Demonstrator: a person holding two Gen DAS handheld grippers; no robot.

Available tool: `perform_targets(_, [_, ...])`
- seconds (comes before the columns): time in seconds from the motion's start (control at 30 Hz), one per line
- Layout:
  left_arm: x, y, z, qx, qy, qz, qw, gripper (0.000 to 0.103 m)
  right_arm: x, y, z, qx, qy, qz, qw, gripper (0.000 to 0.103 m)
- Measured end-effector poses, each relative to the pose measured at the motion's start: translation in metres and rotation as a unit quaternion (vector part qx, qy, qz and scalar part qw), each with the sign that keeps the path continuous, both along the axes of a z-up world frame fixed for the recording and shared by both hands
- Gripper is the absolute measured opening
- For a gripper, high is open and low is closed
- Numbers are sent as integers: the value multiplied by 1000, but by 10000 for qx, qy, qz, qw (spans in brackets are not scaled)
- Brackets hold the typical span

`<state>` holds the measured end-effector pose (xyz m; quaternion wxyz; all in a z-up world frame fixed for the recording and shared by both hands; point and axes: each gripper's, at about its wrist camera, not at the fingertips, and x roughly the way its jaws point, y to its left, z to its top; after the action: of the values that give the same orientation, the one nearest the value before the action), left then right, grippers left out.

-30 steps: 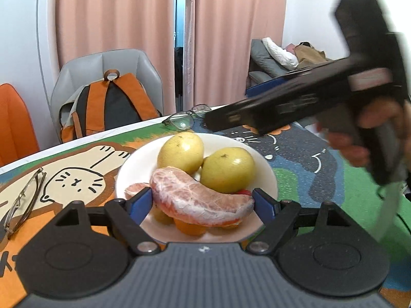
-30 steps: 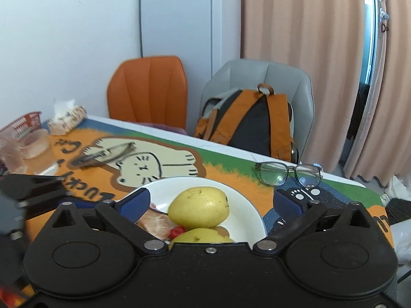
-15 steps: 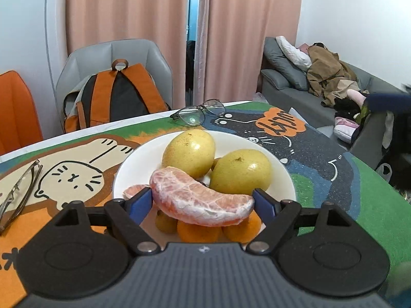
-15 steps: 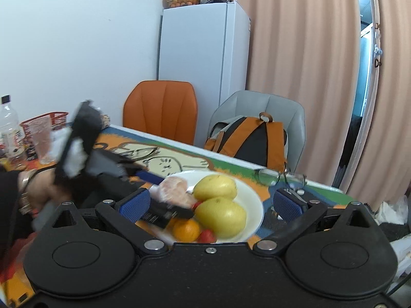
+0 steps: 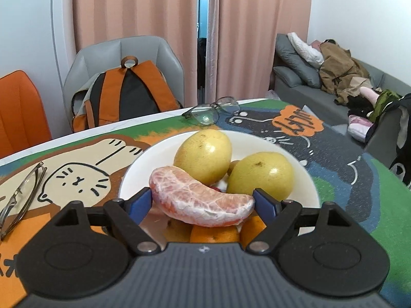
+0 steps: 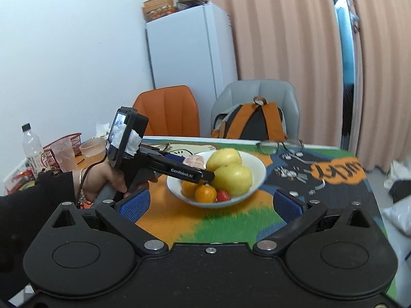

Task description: Organize fruits

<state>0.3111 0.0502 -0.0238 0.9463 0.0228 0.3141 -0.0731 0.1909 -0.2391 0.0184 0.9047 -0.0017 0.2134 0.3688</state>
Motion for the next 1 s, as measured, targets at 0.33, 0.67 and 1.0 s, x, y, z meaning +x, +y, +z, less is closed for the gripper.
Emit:
perform_targets(0.33, [1,1,-3,24,-49,-29,10000,89,-21,-24,-3,184,106,-181,9996,103])
perform_targets(0.67, [-9,-2,1,256,-134,-70,9996,95,-22,-30,-15,305,346,-156,9988,103])
perform_targets(1.0, [-34,4,12,341,-118,-66,9993,96,-23,-28,-36,261,684,-184,9971,103])
